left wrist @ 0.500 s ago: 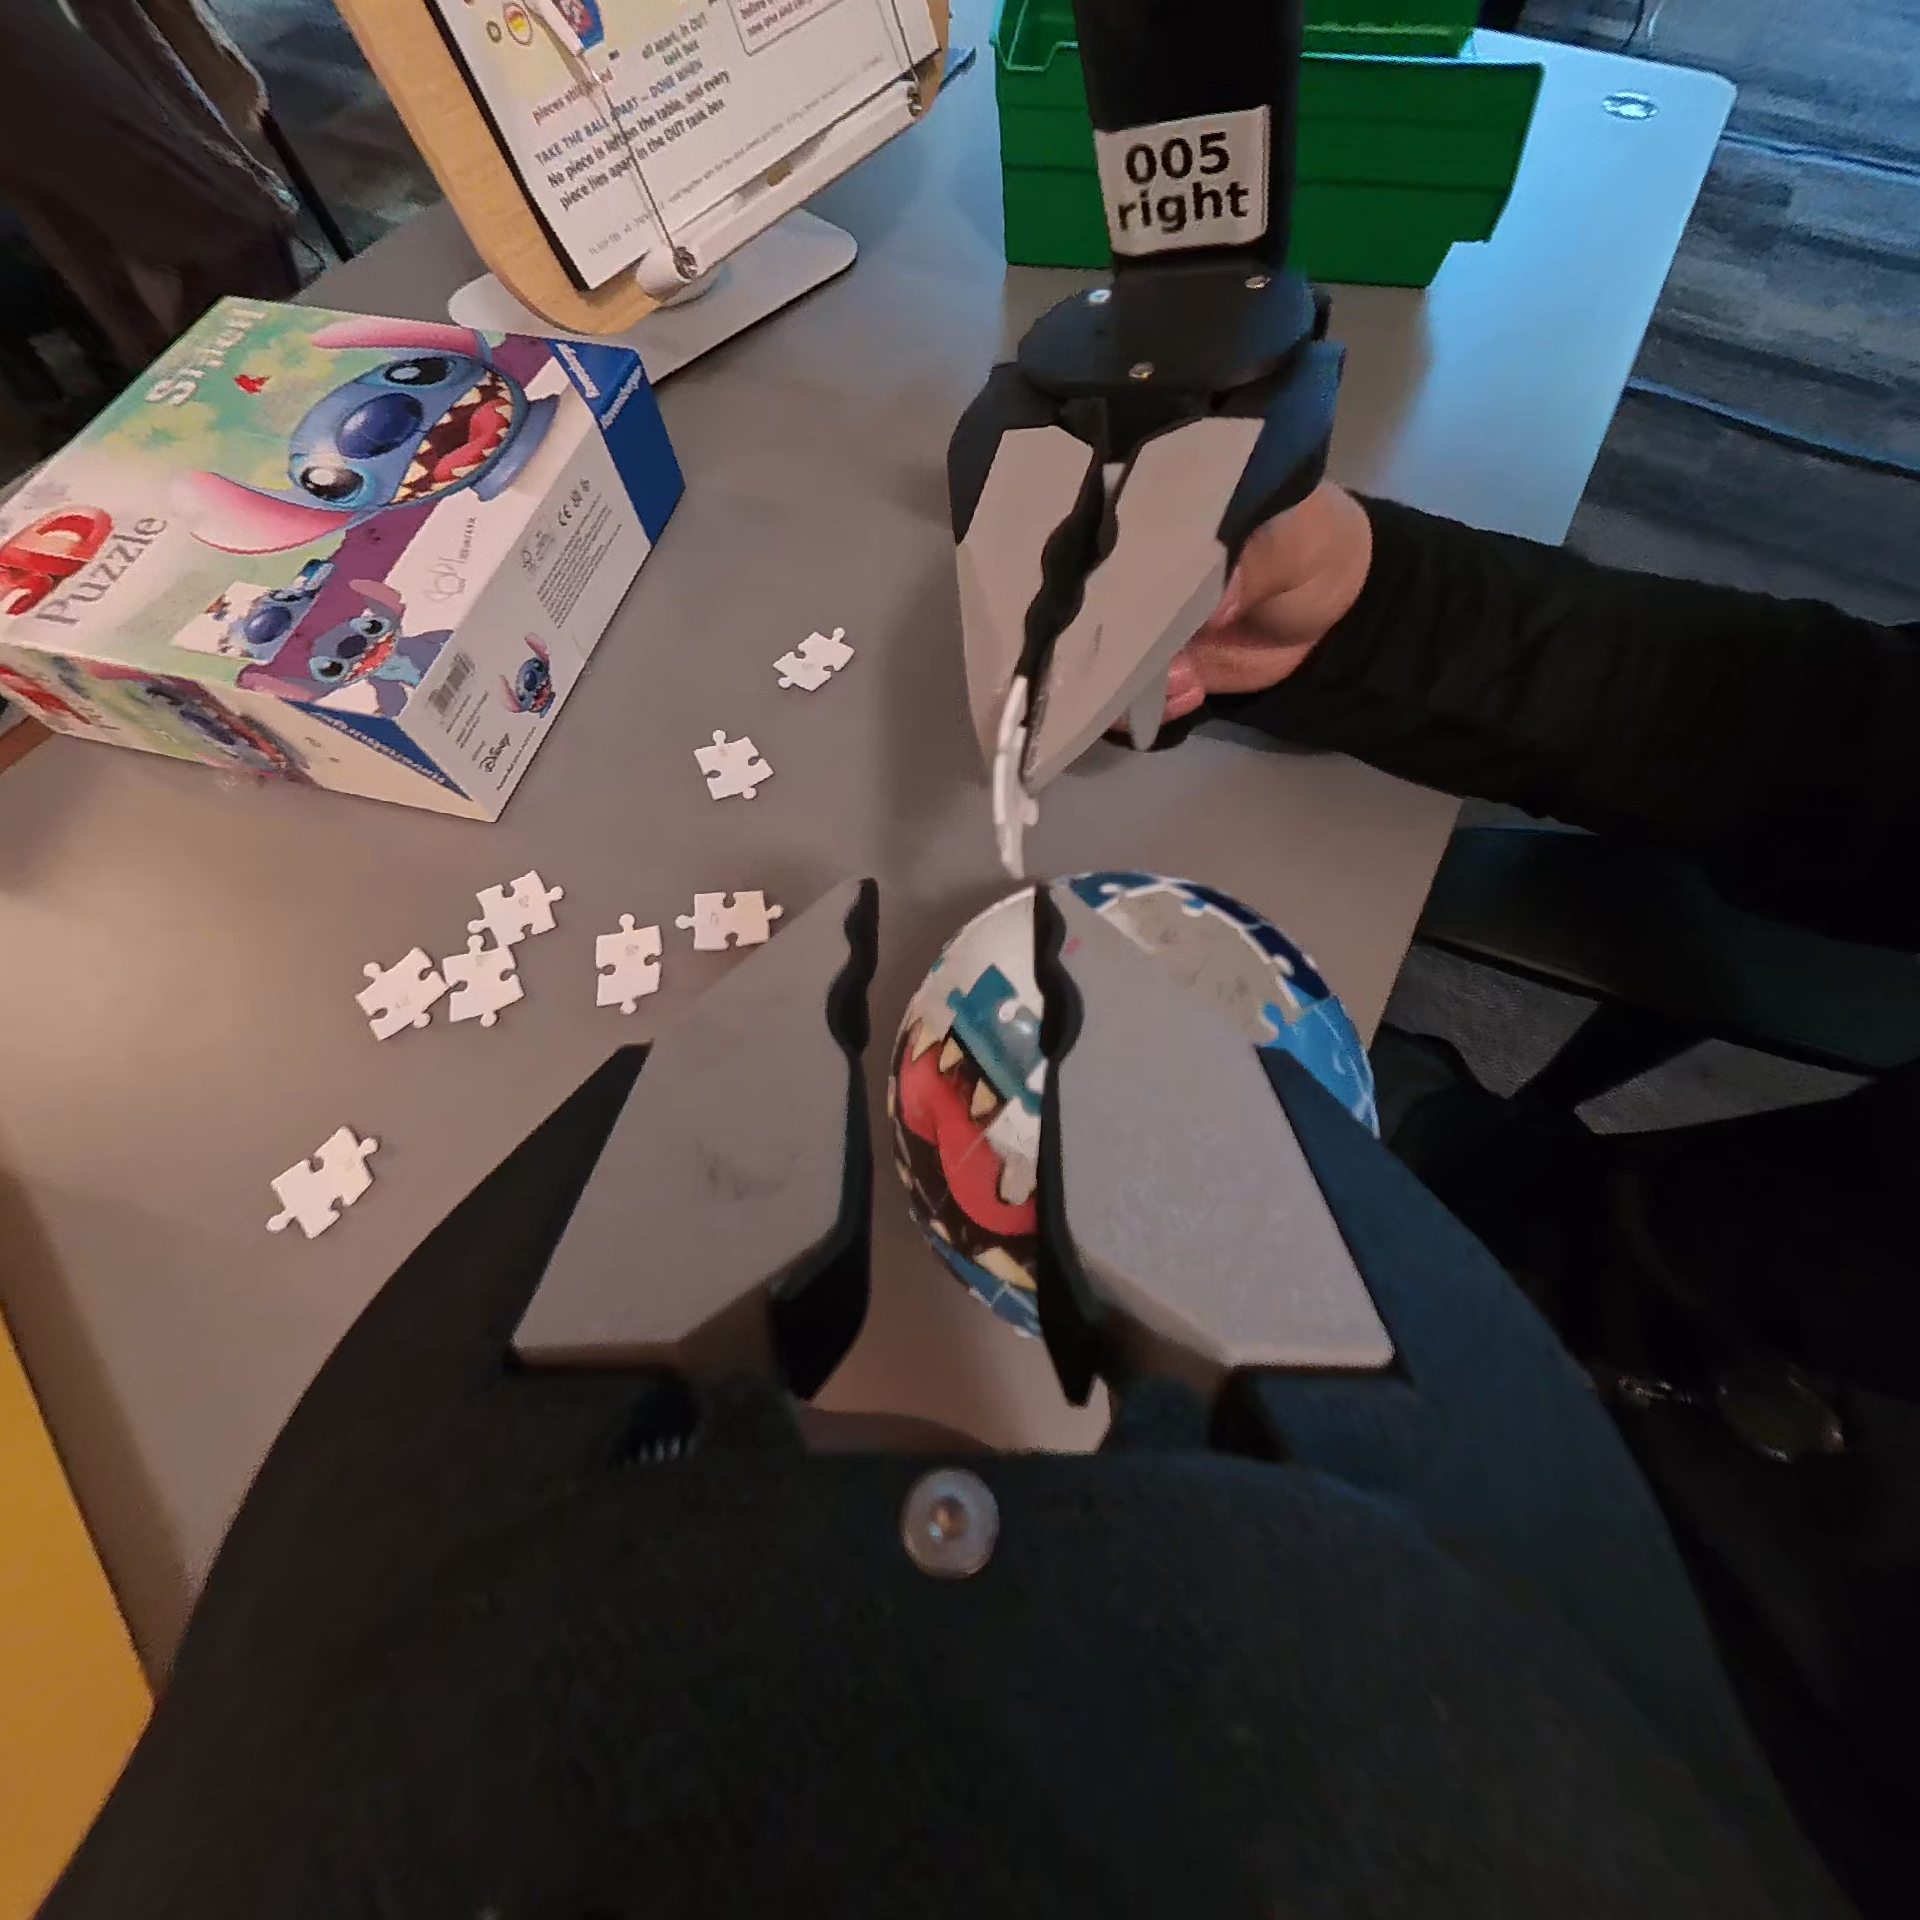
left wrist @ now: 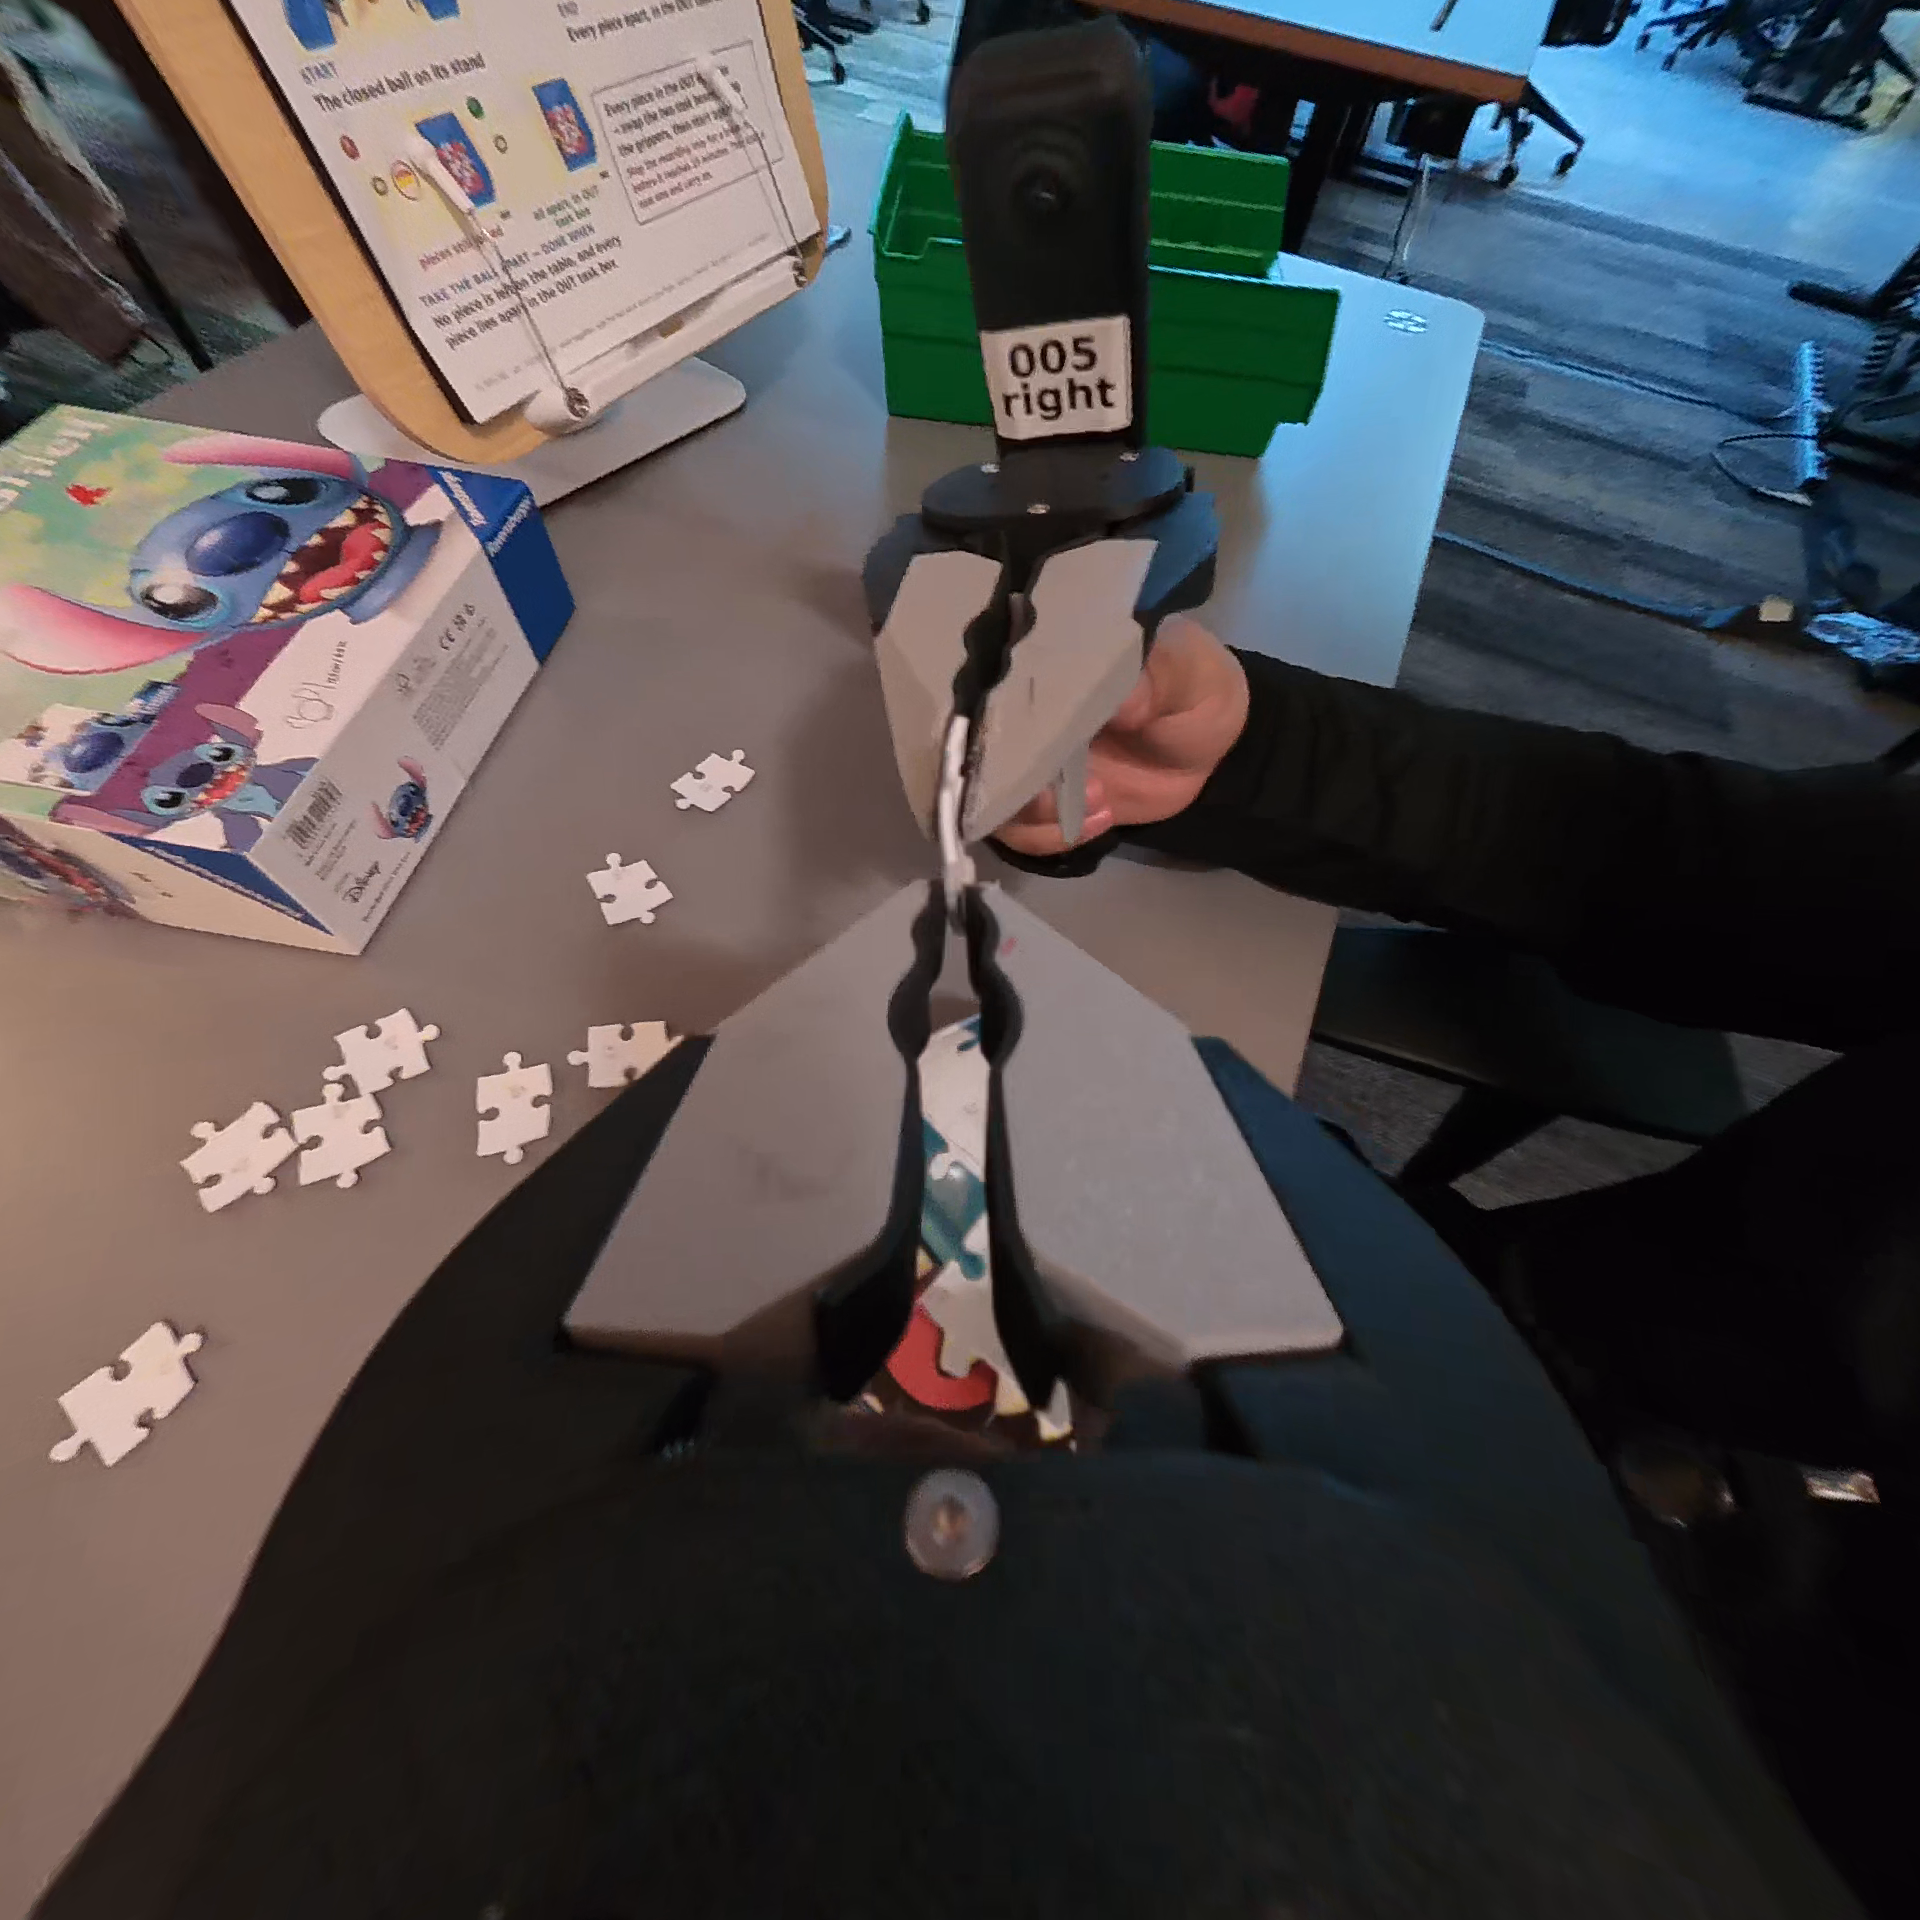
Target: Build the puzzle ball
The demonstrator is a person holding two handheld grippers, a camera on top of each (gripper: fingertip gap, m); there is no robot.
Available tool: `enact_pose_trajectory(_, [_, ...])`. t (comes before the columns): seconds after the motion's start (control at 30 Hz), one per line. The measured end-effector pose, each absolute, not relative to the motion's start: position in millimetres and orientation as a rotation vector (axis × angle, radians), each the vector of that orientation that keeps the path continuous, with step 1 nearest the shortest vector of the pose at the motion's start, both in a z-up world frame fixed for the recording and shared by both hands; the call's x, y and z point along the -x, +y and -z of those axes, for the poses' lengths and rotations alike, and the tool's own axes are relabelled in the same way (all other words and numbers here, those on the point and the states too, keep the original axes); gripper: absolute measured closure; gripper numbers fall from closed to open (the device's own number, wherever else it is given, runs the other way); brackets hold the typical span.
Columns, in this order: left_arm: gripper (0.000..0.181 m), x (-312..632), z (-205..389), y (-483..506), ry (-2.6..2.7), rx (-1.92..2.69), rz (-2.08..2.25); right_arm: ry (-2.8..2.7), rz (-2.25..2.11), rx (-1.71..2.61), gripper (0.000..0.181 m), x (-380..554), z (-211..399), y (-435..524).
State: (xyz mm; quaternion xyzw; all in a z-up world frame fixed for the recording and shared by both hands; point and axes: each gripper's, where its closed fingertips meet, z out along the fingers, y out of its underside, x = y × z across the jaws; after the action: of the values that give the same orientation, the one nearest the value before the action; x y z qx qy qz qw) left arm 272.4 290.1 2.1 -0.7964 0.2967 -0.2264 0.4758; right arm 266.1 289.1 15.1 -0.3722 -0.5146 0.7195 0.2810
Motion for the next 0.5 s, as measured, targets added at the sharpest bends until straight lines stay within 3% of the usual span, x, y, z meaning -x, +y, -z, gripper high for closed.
enact_pose_trajectory(0.33, [0.181,-265.1,-5.6,291.4,0.825,1.976,0.421,-1.454,-1.867,1.057,0.181,-262.4,-1.1,288.0])
enact_pose_trajectory(0.47, [0.181,-250.2,13.4,290.1,0.950,2.115,0.197,-1.568,-1.621,1.127,0.181,-255.6,22.0,292.0])
enact_pose_trajectory(0.5, [0.181,-246.6,15.6,289.8,0.978,2.140,0.141,-1.572,-1.563,1.120,0.172,-255.1,23.1,293.9])
